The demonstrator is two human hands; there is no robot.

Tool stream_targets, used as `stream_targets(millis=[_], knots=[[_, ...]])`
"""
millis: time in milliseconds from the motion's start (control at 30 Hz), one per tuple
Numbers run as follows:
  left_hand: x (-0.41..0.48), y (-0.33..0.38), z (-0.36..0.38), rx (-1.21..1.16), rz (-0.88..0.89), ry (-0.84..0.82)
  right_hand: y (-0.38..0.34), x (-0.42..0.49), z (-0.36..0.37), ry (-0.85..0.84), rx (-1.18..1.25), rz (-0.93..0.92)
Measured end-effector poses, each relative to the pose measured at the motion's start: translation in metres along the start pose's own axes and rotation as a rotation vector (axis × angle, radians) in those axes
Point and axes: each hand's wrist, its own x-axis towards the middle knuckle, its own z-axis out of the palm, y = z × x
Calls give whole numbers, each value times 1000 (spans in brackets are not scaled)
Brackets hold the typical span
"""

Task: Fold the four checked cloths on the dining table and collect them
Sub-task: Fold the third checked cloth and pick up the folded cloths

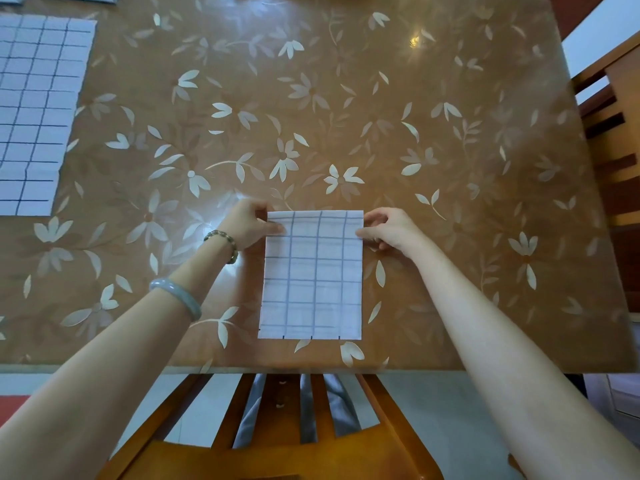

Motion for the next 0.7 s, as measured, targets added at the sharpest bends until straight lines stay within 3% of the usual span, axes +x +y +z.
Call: stream_targets(millis=[267, 567, 700], knots=[[-31, 7, -10, -204, 10, -23, 19, -33, 18, -216, 260, 174], [-59, -25, 3, -300, 19, -41, 34, -50, 34, -84, 568, 176], [-74, -32, 4, -258, 64, -141, 36, -54, 35, -64, 515, 146]])
